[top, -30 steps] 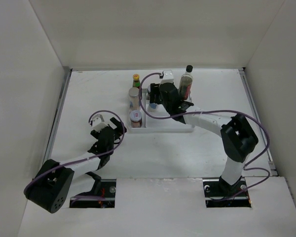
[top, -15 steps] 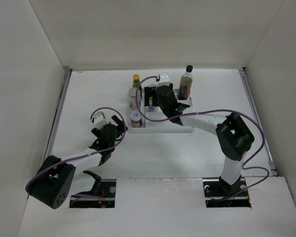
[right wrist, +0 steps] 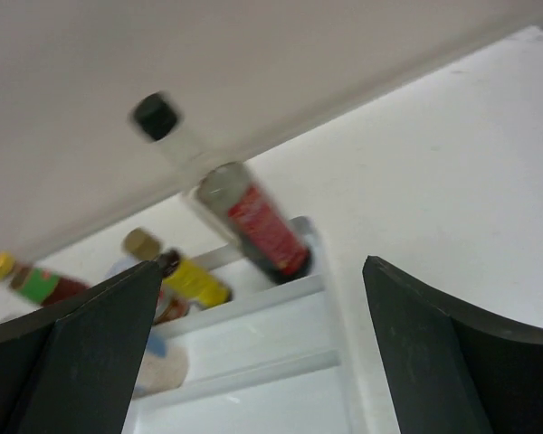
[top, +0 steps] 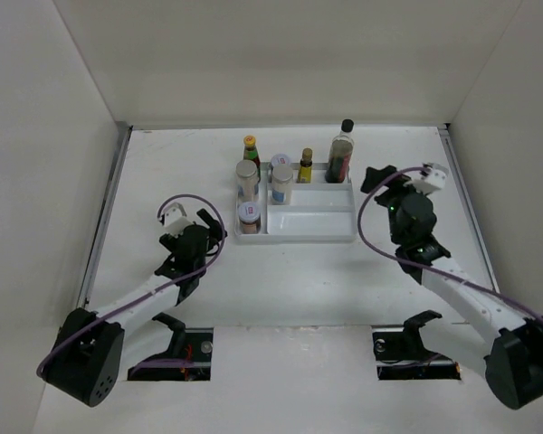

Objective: Organize the condiment bottles

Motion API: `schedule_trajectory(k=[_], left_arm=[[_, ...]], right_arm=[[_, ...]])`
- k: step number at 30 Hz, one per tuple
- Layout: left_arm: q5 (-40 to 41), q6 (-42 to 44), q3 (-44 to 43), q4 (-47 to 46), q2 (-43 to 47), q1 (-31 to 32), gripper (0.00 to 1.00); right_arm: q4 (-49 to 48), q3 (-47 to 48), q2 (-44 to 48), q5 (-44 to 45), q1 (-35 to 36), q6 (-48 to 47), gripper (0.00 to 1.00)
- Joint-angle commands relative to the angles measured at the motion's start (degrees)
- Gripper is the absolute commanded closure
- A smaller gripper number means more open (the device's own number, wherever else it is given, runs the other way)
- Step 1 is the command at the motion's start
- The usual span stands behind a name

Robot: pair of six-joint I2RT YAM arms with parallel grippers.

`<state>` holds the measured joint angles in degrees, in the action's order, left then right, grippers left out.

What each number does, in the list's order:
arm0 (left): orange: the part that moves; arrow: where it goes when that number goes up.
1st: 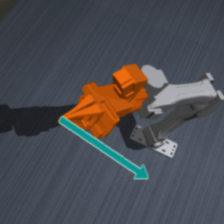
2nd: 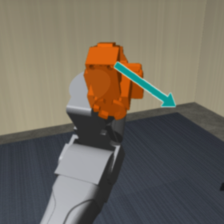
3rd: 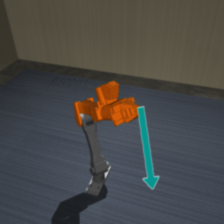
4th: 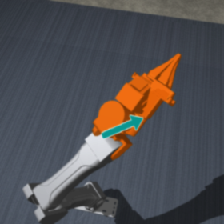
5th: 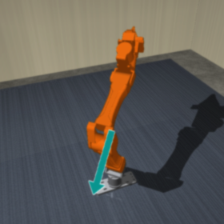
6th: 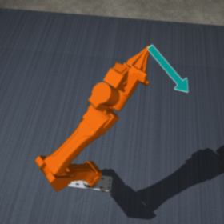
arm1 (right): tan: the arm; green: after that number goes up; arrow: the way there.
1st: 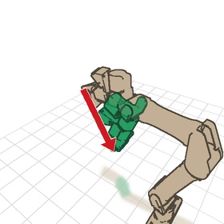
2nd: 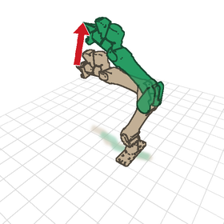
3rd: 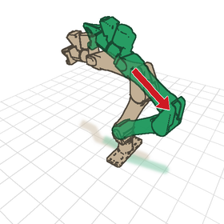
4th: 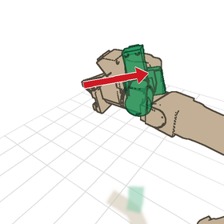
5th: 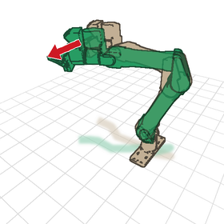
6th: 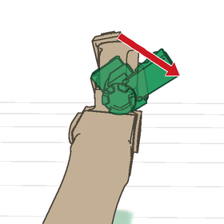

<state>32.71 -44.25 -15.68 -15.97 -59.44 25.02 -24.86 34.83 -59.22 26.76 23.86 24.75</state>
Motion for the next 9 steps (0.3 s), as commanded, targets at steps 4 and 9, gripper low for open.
schedule_trajectory(k=[4,9], left_arm=[[1.22,0.65,-4.44,4.8,2.66,-0.1,0.0],[1.39,0.83,-8.74,11.21,1.43,-0.19,0.0]], right_arm=[[-7.65,-13.02,5.87,0.75,-10.27,15.49,0.0],[-9.24,-14.18,3.59,0.75,-10.81,17.88,0.0]])
